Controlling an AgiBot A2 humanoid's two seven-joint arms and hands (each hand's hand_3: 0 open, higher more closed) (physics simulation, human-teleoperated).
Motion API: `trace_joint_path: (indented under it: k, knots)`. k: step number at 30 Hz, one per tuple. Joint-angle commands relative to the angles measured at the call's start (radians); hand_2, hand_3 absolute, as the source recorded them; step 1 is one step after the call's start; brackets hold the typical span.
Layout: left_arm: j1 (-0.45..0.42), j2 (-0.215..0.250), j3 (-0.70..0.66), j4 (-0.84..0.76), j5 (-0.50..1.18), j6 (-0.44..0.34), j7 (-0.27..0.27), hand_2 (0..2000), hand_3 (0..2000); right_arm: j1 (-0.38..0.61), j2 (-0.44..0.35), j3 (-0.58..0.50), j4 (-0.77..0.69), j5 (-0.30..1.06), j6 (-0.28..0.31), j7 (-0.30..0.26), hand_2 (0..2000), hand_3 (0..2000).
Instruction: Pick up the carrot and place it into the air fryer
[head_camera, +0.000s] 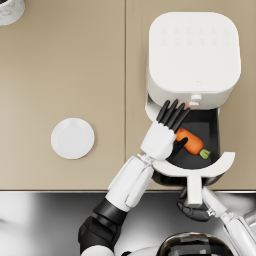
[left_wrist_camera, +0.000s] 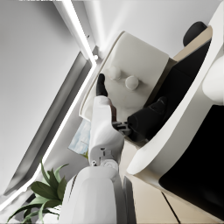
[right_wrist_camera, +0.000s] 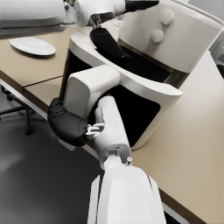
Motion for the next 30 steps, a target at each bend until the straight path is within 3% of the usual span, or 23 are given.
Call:
trace_joint_path:
  k: [1, 7, 15, 20, 26, 27, 28, 30]
  knots:
    - [-0.184, -0.082, -0.317, -0.188, 0.0, 0.012, -0.002, 0, 0, 0.054, -0.13, 0.073, 0.16, 0.0, 0.014, -0.001, 2000, 2000]
    - [-0.278, -0.087, -0.538, -0.321, -0.001, -0.039, 0.009, 0, 0, 0.195, -0.307, -0.047, -0.041, 0.001, 0.091, 0.002, 2000, 2000]
    - [-0.293, -0.088, -0.647, -0.367, -0.002, -0.064, 0.017, 0, 0, 0.411, -0.434, -0.12, -0.339, 0.004, 0.167, -0.007, 2000, 2000]
    - [-0.29, -0.09, -0.693, -0.392, -0.001, -0.066, 0.017, 0, 0, 0.57, -0.491, -0.149, -0.567, 0.007, 0.153, -0.033, 2000, 2000]
    - [-0.297, -0.092, -0.694, -0.406, -0.002, -0.066, 0.017, 0, 0, 0.751, -0.54, -0.183, -0.854, 0.006, 0.135, -0.027, 2000, 2000]
    - [-0.279, -0.094, -0.693, -0.429, -0.002, -0.066, 0.017, 0, 0, 0.795, -0.497, -0.1, -0.89, 0.006, 0.131, -0.026, 2000, 2000]
    - [-0.295, -0.093, -0.695, -0.414, -0.002, -0.066, 0.017, 0, 0, 0.807, -0.533, -0.161, -0.924, 0.005, 0.119, -0.024, 2000, 2000]
    - [-0.287, -0.094, -0.692, -0.426, -0.002, -0.066, 0.017, 0, 0, 0.815, -0.528, -0.147, -0.927, 0.006, 0.116, -0.021, 2000, 2000]
